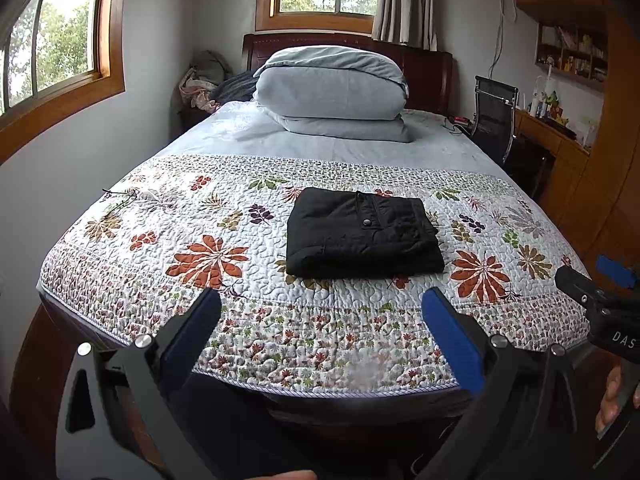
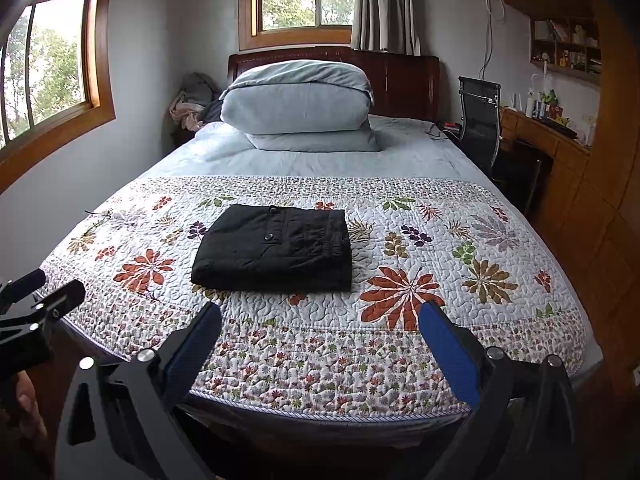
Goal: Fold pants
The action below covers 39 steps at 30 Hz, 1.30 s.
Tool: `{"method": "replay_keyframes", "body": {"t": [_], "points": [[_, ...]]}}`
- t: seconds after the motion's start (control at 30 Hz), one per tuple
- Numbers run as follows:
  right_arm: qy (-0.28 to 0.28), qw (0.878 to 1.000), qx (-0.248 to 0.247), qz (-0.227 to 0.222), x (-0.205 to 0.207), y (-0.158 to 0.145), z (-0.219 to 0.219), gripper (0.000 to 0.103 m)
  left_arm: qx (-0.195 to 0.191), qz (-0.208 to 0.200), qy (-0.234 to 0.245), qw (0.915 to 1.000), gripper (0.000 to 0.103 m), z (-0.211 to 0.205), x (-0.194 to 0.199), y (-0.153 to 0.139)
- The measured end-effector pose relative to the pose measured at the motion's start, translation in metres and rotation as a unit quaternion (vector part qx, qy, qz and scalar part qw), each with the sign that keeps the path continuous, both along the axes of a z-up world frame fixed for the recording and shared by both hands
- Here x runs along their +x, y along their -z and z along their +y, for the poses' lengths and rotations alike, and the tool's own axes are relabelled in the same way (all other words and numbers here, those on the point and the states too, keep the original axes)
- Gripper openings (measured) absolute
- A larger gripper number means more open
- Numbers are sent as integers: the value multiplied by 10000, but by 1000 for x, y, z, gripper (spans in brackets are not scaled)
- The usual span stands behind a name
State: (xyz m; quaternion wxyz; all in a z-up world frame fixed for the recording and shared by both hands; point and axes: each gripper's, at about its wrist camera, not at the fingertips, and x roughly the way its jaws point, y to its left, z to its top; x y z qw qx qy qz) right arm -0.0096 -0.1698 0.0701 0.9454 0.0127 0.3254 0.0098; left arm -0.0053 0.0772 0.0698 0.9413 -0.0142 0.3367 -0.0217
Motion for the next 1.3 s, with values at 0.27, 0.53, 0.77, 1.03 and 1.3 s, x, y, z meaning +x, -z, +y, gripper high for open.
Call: {"method": "replay_keyframes", "body": {"t": [0.27, 0.53, 0.77, 1.03, 1.3], "points": [[-2, 10000, 7, 18, -1, 1, -1, 99, -37, 30, 3, 10000, 100, 0, 0, 1], [-28, 10000, 1, 36, 1, 2, 1, 99, -92, 51, 39, 9999, 100, 0, 0, 0], [-34, 10000, 15, 50, 2, 1, 1, 99, -57, 58, 37, 10000, 100, -1, 2, 1], [-28, 10000, 22, 55, 3, 1, 1, 99, -37, 53, 53, 10000, 100, -3, 4, 0], [-22, 10000, 27, 50, 3, 1, 1, 99, -29, 42, 65, 10000, 100, -4, 4, 0]]}}
